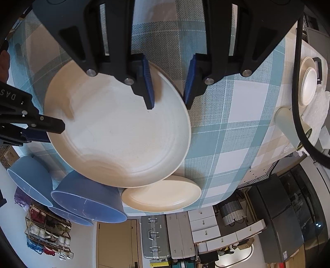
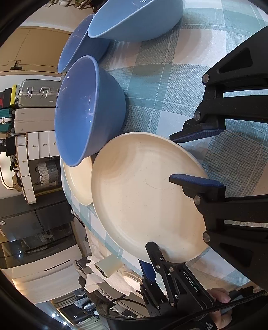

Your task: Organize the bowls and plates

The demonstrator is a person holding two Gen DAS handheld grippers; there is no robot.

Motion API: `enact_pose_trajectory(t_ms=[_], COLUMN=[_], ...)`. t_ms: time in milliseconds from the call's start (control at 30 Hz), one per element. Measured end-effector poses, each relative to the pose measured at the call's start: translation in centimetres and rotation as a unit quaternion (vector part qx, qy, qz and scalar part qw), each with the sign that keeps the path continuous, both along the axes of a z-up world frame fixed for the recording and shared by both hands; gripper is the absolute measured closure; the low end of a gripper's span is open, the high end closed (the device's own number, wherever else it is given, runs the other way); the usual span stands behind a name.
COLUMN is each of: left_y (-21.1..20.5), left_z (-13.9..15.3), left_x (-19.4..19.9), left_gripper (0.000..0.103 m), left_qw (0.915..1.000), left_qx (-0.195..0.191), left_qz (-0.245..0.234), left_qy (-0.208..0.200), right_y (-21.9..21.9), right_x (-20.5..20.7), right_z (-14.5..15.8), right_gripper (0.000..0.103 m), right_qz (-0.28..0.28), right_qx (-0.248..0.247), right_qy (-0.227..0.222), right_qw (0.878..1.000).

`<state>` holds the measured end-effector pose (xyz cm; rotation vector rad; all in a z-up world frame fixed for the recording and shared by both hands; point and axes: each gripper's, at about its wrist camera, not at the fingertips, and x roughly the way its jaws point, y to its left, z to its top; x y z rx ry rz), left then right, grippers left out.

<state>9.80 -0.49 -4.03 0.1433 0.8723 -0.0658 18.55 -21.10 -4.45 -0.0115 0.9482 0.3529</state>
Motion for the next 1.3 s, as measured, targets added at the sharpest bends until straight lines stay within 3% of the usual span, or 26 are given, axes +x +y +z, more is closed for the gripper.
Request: enact_pose_trajectory(t_ms=[500, 733, 867, 933, 1067, 1300], left_y=[0.9, 1.3, 2.1, 2.7, 4.1, 6.5], left_z=[-0.8, -0.8, 0.4, 1.3, 3.4, 5.9], left_x=[0.8, 0.9, 0.5, 0.3, 0.2, 0.9], left_gripper=[0.078, 0.064, 0.047, 0.031, 0.024, 0.021], left_qw=[0.9999, 0.9992, 0.9989, 0.9983, 0.9963, 0.9926], left_qx=[-0.009, -0.035, -0.047, -0.057, -0.076, -0.098], left_qz=[0.005, 0.000, 0.007, 0.013, 0.024, 0.049], left_qy=[0.013, 0.019, 0.003, -0.007, -0.031, -0.053], right_y=[-0.1, -0.2, -0.3, -0.5, -1.1, -2.0], right_x=[0.9, 1.1, 1.0, 0.9, 0.7, 1.4], right_z=[0.0, 0.1, 0.9, 1.4, 2.9, 5.7], right_gripper=[0.070, 0.065, 0.050, 0.044, 0.005, 0.001], right_qz=[-0.008, -0.002, -0.004, -0.003, -0.006, -0.017], right_qx=[0.005, 0.014, 0.018, 0.024, 0.044, 0.079], right_qy=[-0.001, 0.003, -0.010, -0.016, -0.042, -0.067], right_qw=[1.000, 1.000, 1.000, 1.000, 0.998, 0.994])
